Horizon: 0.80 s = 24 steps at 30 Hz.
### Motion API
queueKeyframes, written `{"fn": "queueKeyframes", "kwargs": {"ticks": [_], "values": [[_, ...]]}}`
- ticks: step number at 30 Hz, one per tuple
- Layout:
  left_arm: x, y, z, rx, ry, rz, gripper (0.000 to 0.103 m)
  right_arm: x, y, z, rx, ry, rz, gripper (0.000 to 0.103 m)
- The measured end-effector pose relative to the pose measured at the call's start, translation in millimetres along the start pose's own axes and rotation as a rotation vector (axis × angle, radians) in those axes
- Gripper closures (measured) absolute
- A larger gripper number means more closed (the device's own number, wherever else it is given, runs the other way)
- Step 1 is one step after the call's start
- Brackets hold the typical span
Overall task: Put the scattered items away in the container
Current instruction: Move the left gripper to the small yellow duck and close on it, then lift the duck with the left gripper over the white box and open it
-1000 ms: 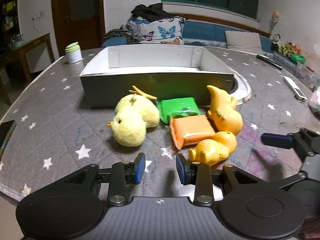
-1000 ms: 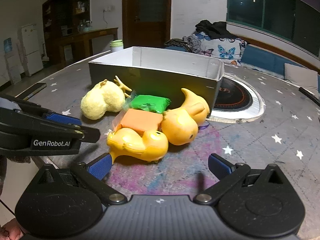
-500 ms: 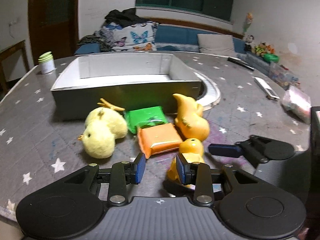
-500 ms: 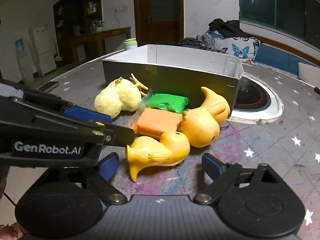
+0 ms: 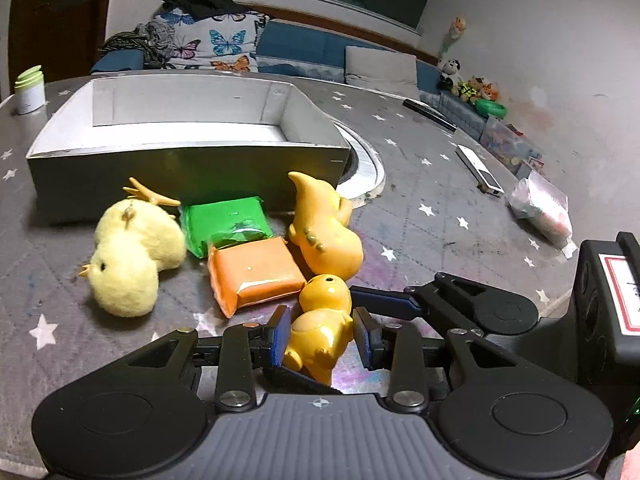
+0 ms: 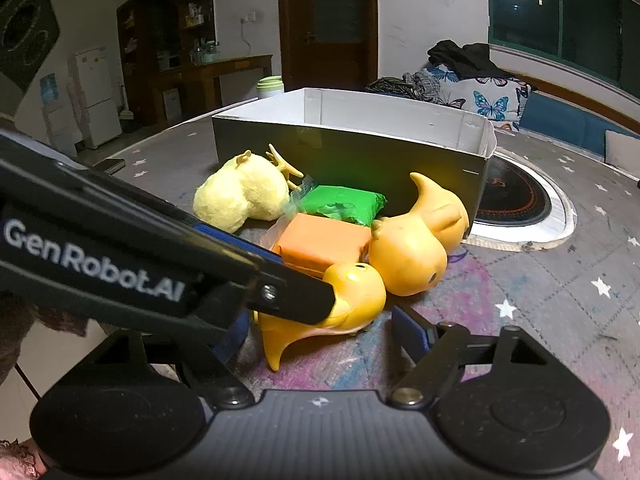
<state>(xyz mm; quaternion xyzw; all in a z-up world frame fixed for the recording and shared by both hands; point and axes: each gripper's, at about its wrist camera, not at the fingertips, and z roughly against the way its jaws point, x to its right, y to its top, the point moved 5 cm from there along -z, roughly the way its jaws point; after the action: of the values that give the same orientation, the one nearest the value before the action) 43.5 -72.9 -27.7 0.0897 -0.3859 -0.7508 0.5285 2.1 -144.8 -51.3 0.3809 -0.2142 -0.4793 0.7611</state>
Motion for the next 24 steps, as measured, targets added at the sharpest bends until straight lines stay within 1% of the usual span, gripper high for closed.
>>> {"fn": "queueKeyframes", "kwargs": {"ticks": [6, 12, 18, 22, 24], "values": [[-5.9, 0.3, -0.4, -0.021, -0.020, 0.030, 0.064, 1.2, 1.4, -2.2, 0.008, 0.002, -0.001, 0.023], [-12.1, 1.5, -4.2, -0.037, -0.056, 0.061, 0.063, 0.6, 2.5, -2.8, 0.013, 0.010, 0.004, 0.030], [-13.4, 1.6, -8.7, -0.069, -0.081, 0.065, 0.060, 0.3, 2.8, -1.7, 0.012, 0.013, 0.004, 0.030], [-20.3, 0.7, -10.5, -0.090, -0.113, 0.126, 0.058, 1.5, 2.1, 0.8, 0.012, 0.019, -0.005, 0.031], [-20.9, 0.7, -7.7, -0.092, -0.122, 0.130, 0.058, 1.5, 2.7, 2.3, 0.009, 0.023, -0.009, 0.031]]}}
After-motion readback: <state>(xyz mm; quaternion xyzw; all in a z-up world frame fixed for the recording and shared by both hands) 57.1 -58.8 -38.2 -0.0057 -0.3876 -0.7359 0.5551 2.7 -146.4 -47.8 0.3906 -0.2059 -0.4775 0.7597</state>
